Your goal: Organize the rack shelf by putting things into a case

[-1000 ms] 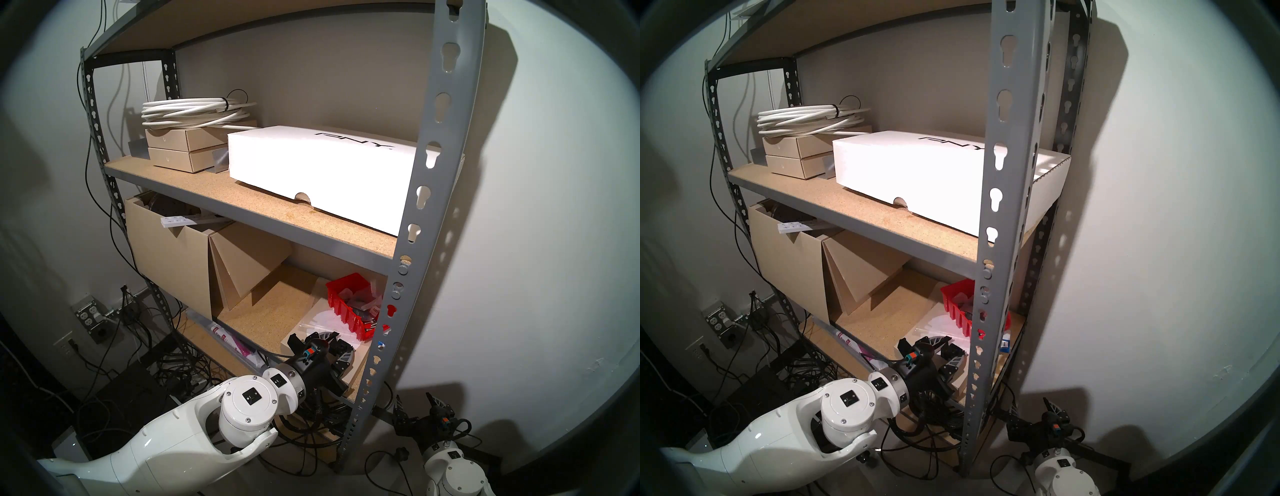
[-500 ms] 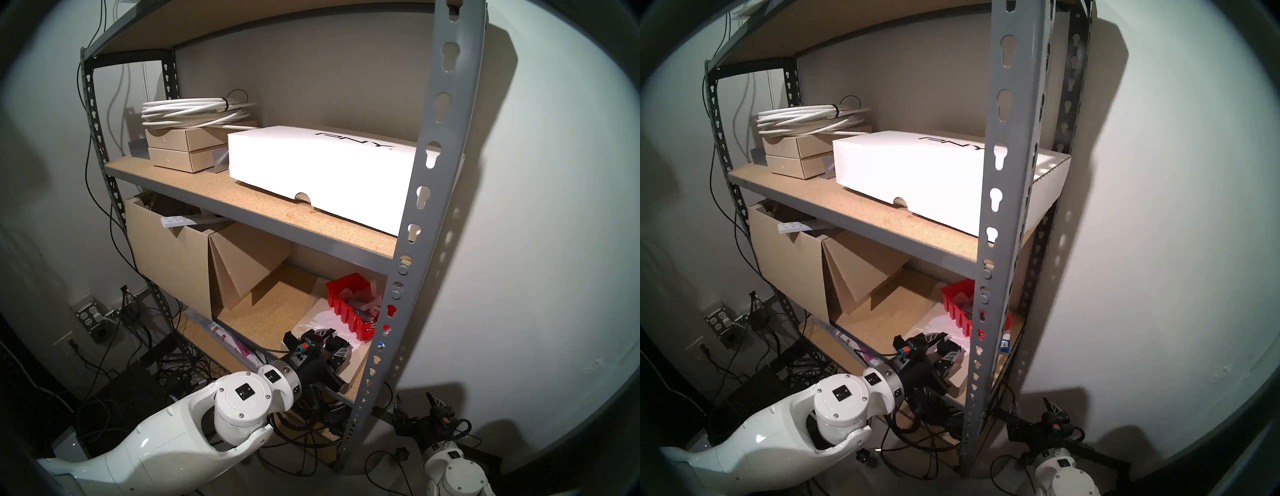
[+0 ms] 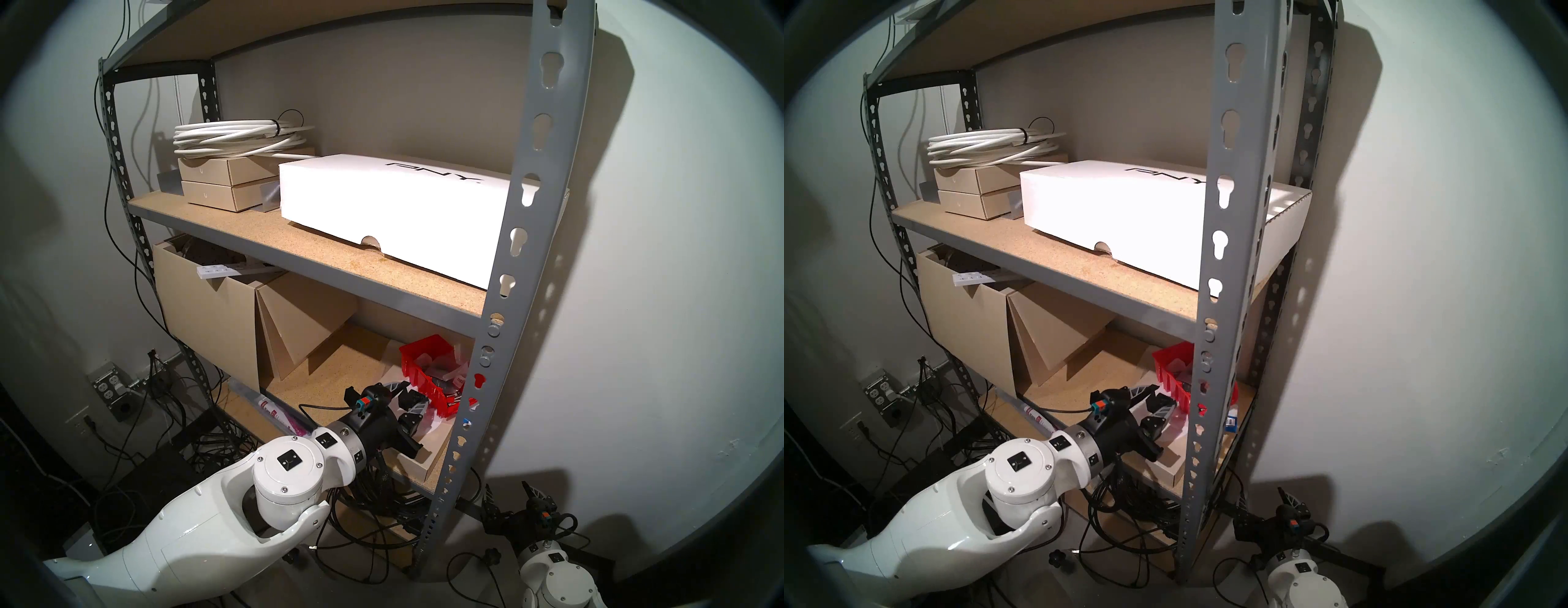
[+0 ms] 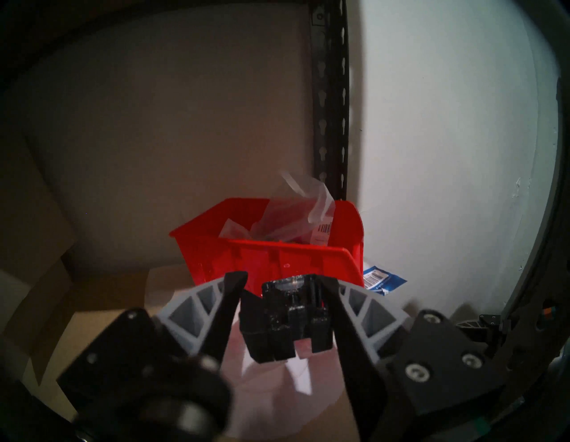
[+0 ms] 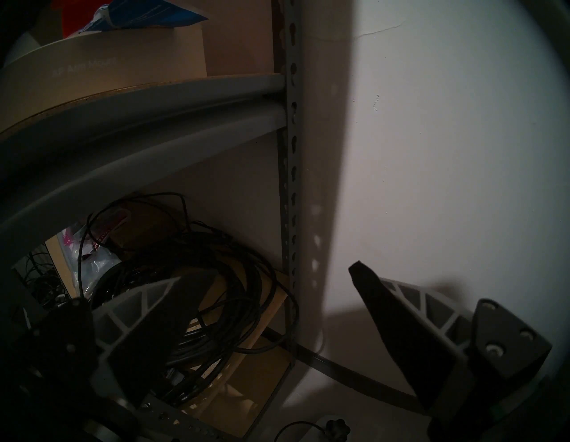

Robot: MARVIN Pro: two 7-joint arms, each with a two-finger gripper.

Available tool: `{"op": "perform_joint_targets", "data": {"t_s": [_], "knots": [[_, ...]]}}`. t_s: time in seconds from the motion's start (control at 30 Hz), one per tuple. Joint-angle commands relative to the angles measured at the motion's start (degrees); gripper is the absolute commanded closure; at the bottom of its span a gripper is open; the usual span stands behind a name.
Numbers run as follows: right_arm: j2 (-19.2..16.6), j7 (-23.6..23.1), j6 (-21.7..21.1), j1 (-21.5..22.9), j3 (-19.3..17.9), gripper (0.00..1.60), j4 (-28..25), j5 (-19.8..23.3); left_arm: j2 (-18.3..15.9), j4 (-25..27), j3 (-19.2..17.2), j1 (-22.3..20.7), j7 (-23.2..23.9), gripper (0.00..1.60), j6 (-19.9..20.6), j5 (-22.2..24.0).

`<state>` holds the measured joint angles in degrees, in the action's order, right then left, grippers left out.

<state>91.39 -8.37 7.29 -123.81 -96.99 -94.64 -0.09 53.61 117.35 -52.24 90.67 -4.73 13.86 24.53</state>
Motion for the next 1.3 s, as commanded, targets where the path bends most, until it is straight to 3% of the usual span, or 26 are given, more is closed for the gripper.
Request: {"op": "perform_joint_targets", "data": {"t_s": [0.0, 0.3, 0.87, 1.27], "knots": [[0.0, 0.0, 0.1, 0.0, 0.0, 0.0, -1.0, 0.0, -0.3, 3.0, -1.4, -0.7, -0.2, 0.98, 0.3, 0.7], [0.0, 0.0, 0.1, 0.0, 0.0, 0.0, -1.0, 0.0, -0.8, 4.1, -2.7, -1.5, -0.5, 0.97, 0.9, 1.9], [0.0, 0.0, 0.1, 0.1, 0.0, 0.0, -0.9, 0.0, 4.9, -2.6, -0.4, -10.9, 3.1, 0.97, 2.1, 1.1], [0.0, 0.0, 0.1, 0.0, 0.0, 0.0, -0.9, 0.0, 7.8, -6.0, 1.3, -13.8, 3.9, 0.94, 2.3, 0.2]]}}
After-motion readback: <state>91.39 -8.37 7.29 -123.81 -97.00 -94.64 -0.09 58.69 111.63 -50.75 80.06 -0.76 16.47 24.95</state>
